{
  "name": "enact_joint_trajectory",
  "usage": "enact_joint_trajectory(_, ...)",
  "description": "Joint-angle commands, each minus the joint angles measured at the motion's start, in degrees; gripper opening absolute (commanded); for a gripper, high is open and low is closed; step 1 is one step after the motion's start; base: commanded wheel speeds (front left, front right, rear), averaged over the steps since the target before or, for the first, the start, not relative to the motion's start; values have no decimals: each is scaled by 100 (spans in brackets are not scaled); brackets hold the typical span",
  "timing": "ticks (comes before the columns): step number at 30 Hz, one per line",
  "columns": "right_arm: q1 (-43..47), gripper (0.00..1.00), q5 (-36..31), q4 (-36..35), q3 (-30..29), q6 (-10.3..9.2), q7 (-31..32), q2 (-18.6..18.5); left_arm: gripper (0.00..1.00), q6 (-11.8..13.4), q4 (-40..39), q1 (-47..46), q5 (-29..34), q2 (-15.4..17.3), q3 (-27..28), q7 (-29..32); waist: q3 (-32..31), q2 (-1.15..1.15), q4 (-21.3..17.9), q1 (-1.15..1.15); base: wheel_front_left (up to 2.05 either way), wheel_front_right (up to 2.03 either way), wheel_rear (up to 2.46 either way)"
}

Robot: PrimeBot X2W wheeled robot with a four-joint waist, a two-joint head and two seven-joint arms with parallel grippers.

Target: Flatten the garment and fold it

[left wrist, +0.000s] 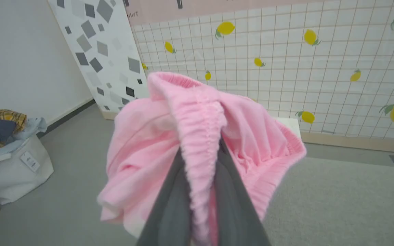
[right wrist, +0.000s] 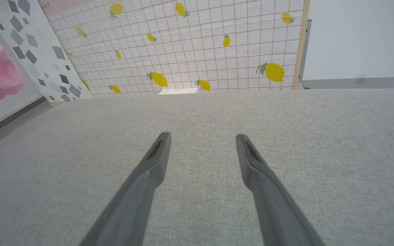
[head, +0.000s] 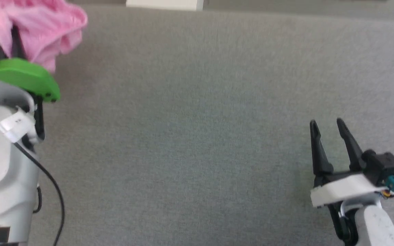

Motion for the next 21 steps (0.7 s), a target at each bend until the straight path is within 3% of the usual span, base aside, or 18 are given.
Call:
enact_joint_trajectory(1,119,100,63,47,-12,-9,-39,-1,0,-39,-74,-165,80,-58,-74,-260,-1005,0,-69,0,0,0,0)
enact_joint_trajectory(9,445,100,141,156,-3,-9,-24,-1,0,-356,-255,-592,110,-648,-587,-1009,-1576,0,-853,0,0,0,0)
enact_joint_trajectory(17,528,100,98,-10,-61,-9,85,-1,0,-944,-57,-521,-294,-1623,-1429,-826,-1621,0,-1740,0,0,0,0)
enact_joint_trajectory(21,545,100,109,-66,-77,-9,130,-1,0,-1234,494,-188,-549,-1902,-1954,-474,-1586,0,-2164,0,0,0,0)
